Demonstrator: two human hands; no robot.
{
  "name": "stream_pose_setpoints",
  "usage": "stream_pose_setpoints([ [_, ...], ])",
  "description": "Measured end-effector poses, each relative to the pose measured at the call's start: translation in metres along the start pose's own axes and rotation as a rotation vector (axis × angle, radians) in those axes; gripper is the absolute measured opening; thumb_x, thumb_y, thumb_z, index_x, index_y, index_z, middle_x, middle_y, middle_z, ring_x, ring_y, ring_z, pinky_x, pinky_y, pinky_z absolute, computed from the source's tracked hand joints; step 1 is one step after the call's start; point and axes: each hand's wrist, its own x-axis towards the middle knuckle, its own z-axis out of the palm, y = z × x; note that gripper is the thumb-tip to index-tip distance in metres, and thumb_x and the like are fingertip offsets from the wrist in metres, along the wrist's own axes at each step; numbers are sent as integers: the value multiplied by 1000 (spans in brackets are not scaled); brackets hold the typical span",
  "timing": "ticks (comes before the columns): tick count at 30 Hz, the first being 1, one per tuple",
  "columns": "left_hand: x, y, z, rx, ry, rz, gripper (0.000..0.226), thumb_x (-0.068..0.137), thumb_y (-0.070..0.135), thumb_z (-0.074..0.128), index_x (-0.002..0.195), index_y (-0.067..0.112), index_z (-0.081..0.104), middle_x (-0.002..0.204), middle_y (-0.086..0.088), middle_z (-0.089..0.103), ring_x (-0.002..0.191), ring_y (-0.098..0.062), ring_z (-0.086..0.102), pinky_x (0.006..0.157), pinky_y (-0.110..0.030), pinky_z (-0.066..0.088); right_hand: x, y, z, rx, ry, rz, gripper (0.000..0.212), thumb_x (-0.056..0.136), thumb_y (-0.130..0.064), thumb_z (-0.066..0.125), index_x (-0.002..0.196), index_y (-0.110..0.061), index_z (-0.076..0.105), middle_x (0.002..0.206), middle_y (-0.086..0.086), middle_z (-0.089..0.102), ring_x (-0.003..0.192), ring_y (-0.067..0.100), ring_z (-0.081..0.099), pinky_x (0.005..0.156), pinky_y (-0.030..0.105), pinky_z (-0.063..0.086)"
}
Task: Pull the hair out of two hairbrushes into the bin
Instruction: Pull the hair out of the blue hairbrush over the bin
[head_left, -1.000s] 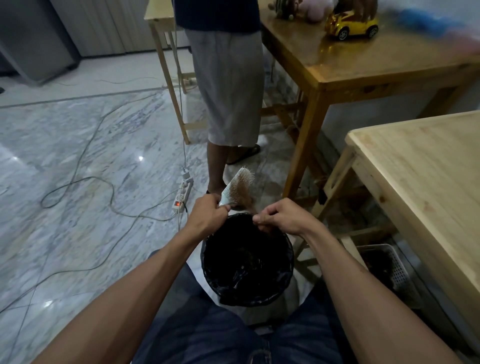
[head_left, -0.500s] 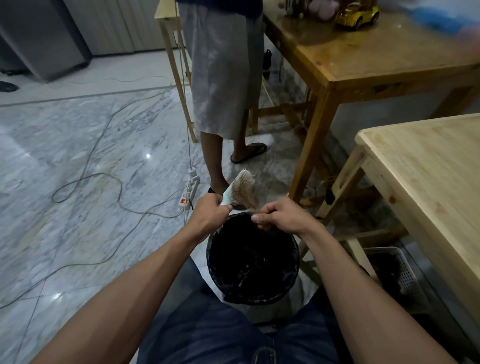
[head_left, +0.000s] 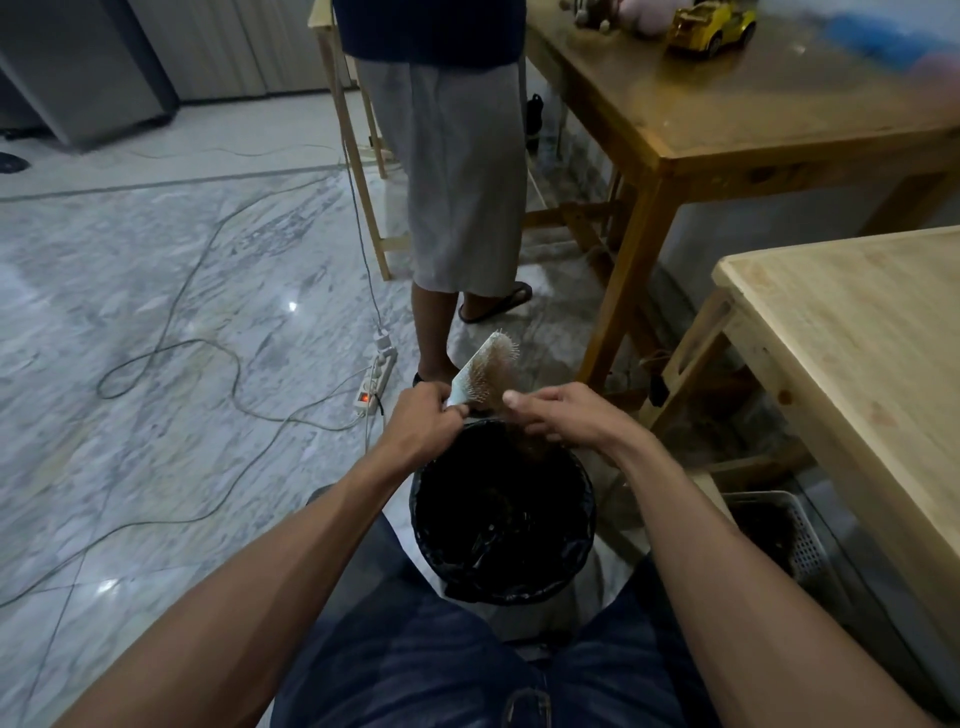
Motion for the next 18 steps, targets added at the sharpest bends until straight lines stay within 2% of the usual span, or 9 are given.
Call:
stream_pose_setpoints([
  [1, -1, 1, 1, 8, -3, 9, 44, 89, 18, 63, 56, 22, 34, 55, 3, 34, 51, -12, 33, 48, -33, 21, 2, -1, 4, 37, 49, -17, 54, 82, -65, 72, 112, -20, 76, 103, -4, 77, 89, 4, 71, 88, 30, 55],
  [3, -2, 4, 2, 13, -3, 18, 42, 89, 18, 63, 56, 22, 37, 56, 5, 37, 53, -11, 36, 48, -32, 23, 9, -1, 11, 69, 129, -51, 40, 85, -52, 77, 95, -14, 80, 82, -4, 75, 73, 6, 67, 81, 34, 55],
  [5, -1, 5, 1, 15, 5, -5, 41, 88, 20, 63, 56, 20, 38, 56, 2, 39, 55, -15, 38, 48, -32, 23, 14, 1, 15, 61, 171, -57, 28, 86, -38, 81, 75, -12, 78, 70, -5, 72, 69, 9, 65, 82, 36, 55],
  [7, 2, -2, 0, -1, 20, -64, 42, 86, 20, 63, 56, 15, 35, 55, -2, 39, 54, -21, 40, 48, -33, 25, 14, 2, 14, 19, 139, -55, 27, 85, -34, 82, 67, -15, 75, 63, -8, 72, 67, 9, 66, 78, 30, 54],
  [8, 4, -7, -2, -37, 33, -108, 40, 84, 20, 63, 56, 13, 36, 54, -6, 41, 52, -25, 43, 49, -34, 31, 12, 2, 12, -22, 97, -59, 26, 85, -33, 82, 67, -16, 75, 62, -8, 72, 66, 9, 66, 76, 26, 54],
  [11, 9, -26, -8, -90, 83, -206, 26, 75, 23, 59, 57, 9, 46, 58, -24, 56, 53, -38, 60, 53, -51, 50, 2, 5, 5, -125, -23, -38, 23, 85, -32, 82, 70, -17, 74, 62, -9, 73, 61, 3, 64, 64, 18, 48],
  [14, 7, -25, -11, -46, 70, -146, 32, 79, 19, 60, 57, 11, 38, 54, -13, 46, 50, -28, 48, 50, -49, 40, -2, 12, 0, -159, -46, 8, 20, 85, -36, 82, 78, -17, 79, 70, -8, 75, 66, 4, 67, 69, 21, 48],
  [16, 3, -17, -11, 14, 59, -66, 40, 85, 17, 61, 55, 17, 35, 53, -2, 40, 53, -21, 41, 48, -37, 26, -3, 11, -2, -208, -71, 36, 36, 77, -54, 83, 93, -22, 82, 86, -6, 79, 82, 6, 70, 78, 25, 53],
  [18, 0, -9, -9, 49, 47, 6, 40, 87, 17, 61, 55, 20, 37, 54, 2, 40, 57, -19, 41, 51, -36, 24, -2, 5, -1, -187, -60, 69, 75, 57, -80, 78, 113, -29, 79, 109, -7, 77, 102, 13, 70, 95, 36, 55],
])
